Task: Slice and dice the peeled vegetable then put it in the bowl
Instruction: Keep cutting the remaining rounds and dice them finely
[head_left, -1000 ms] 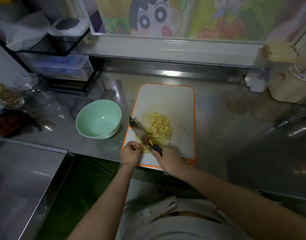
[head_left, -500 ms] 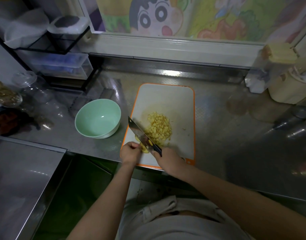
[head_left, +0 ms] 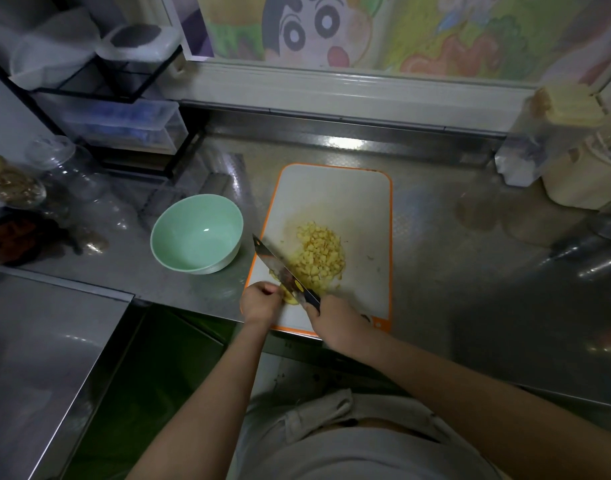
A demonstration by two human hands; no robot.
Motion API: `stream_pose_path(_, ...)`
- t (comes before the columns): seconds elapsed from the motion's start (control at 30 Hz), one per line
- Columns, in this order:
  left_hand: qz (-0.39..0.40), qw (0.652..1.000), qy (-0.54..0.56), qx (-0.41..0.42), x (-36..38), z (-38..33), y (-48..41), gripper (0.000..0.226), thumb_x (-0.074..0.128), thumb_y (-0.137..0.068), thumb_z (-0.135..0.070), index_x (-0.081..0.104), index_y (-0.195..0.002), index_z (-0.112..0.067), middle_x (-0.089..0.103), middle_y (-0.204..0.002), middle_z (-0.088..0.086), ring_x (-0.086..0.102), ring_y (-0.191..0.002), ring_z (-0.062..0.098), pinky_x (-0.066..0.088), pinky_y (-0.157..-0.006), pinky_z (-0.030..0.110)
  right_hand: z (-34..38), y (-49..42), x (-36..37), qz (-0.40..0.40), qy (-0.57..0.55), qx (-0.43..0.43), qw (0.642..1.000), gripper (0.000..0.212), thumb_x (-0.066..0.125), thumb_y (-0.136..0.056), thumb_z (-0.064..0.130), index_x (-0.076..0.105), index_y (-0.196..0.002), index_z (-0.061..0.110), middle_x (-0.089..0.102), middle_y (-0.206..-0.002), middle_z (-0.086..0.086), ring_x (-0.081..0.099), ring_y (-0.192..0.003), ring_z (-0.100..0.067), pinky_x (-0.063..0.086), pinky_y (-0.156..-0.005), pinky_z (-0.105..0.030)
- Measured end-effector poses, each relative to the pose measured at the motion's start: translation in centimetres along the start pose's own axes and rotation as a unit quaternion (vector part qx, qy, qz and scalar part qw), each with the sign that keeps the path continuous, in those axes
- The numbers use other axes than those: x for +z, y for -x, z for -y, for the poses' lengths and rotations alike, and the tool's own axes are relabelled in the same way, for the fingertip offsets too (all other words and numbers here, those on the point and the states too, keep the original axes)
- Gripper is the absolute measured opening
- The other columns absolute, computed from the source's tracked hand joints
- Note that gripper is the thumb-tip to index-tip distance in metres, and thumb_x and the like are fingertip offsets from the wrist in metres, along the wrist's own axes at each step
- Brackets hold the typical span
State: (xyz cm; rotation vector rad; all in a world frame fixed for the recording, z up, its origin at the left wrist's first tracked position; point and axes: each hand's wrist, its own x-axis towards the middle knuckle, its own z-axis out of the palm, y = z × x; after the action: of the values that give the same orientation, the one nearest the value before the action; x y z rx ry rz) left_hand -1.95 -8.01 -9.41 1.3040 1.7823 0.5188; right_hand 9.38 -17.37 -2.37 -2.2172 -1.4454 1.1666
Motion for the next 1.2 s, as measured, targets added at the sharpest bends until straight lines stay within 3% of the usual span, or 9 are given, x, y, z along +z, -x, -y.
stream_pose_path(0.07,0.004,1.0,-0.008,-0.003,-0.1,0.0,0.0,0.021,0.058,-0.081,-0.007,0.06,-0.064,-0.018,0.07,-0.089,0.009,0.063,-0.091,0.024,0.042,-0.074,0.023,0.2,0.1,-0.2,0.0,0.008,-0.006,1.0,0.033,0.039,-0.1,0.035,0.054,-0.099,0.006,0.049,-0.081,-0.006,0.049,-0.072,-0.019,0.036,-0.063,-0.027)
stream_pose_path(0.17,0.012,1.0,-0.002,-0.014,-0.1,-0.1,-0.1,0.026,0.059,-0.081,-0.006,0.057,-0.058,-0.018,0.064,-0.073,0.006,0.064,-0.089,0.028,0.045,-0.075,0.025,0.3,0.2,-0.3,0.0,0.018,-0.015,1.0,0.028,0.038,-0.1,0.035,0.046,-0.09,0.011,0.042,-0.069,0.0,0.045,-0.062,-0.014,0.03,-0.05,-0.024)
stream_pose_path(0.33,0.02,1.0,0.01,-0.019,-0.3,-0.3,0.0,0.033,0.059,-0.079,0.0,0.054,-0.055,-0.023,0.057,-0.064,-0.004,0.064,-0.089,0.032,0.049,-0.081,0.032,0.3,-0.2,0.0,0.007,-0.002,-0.013,1.0,0.029,0.038,-0.1,0.036,0.045,-0.087,0.011,0.041,-0.067,0.001,0.042,-0.057,-0.011,0.029,-0.048,-0.024)
stream_pose_path(0.57,0.026,1.0,0.006,-0.008,-0.4,-0.3,0.0,0.033,0.059,-0.079,0.001,0.056,-0.056,-0.023,0.058,-0.069,-0.004,0.062,-0.087,0.024,0.048,-0.083,0.029,0.1,-0.3,0.8,-0.003,-0.018,-0.003,1.0,0.032,0.038,-0.1,0.036,0.049,-0.087,0.009,0.051,-0.075,-0.005,0.057,-0.073,-0.024,0.037,-0.057,-0.025)
stream_pose_path(0.67,0.024,1.0,-0.009,0.0,-0.4,-0.3,0.1,0.026,0.059,-0.081,-0.001,0.058,-0.062,-0.019,0.061,-0.077,-0.001,0.058,-0.084,0.017,0.04,-0.074,0.02,0.3,-0.7,1.3,-0.023,-0.004,-0.001,1.0,0.038,0.039,-0.1,0.036,0.058,-0.101,0.002,0.06,-0.093,-0.015,0.062,-0.089,-0.031,0.039,-0.065,-0.028)
stream_pose_path(0.77,0.023,1.0,-0.015,0.007,-0.4,-0.4,0.3,0.028,0.059,-0.081,-0.003,0.056,-0.061,-0.022,0.06,-0.079,0.0,0.055,-0.082,0.013,0.036,-0.071,0.018,0.2,-0.9,1.6,-0.029,0.004,-0.011,1.0,0.041,0.04,-0.1,0.035,0.058,-0.106,-0.001,0.063,-0.102,-0.019,0.062,-0.091,-0.032,0.039,-0.065,-0.028)
stream_pose_path(0.9,0.025,1.0,-0.01,0.003,-0.4,-0.2,0.2,0.032,0.059,-0.08,-0.002,0.053,-0.058,-0.024,0.057,-0.068,-0.006,0.054,-0.08,0.013,0.036,-0.073,0.018,0.1,-1.3,1.3,-0.017,-0.005,-0.008,1.0,0.04,0.041,-0.1,0.034,0.058,-0.105,-0.002,0.059,-0.091,-0.018,0.059,-0.084,-0.031,0.036,-0.065,-0.028)
stream_pose_path(1.0,0.028,1.0,-0.001,0.002,-0.2,-0.2,0.2,0.033,0.058,-0.079,-0.001,0.053,-0.056,-0.024,0.054,-0.063,-0.011,0.055,-0.079,0.016,0.038,-0.074,0.02,-0.4,-1.6,0.4,-0.004,-0.006,-0.018,1.0,0.032,0.041,-0.1,0.034,0.052,-0.084,0.009,0.047,-0.071,-0.005,0.049,-0.075,-0.022,0.033,-0.064,-0.026)
stream_pose_path(1.2,0.023,1.0,-0.018,0.004,0.0,-0.2,0.1,0.029,0.063,-0.08,-0.008,0.054,-0.057,-0.024,0.058,-0.068,-0.007,0.056,-0.079,0.016,0.042,-0.077,0.023,-0.9,-1.9,0.3,-0.005,-0.016,-0.034,0.999,0.031,0.042,-0.099,0.034,0.048,-0.083,0.008,0.049,-0.076,-0.009,0.049,-0.073,-0.022,0.035,-0.064,-0.026)
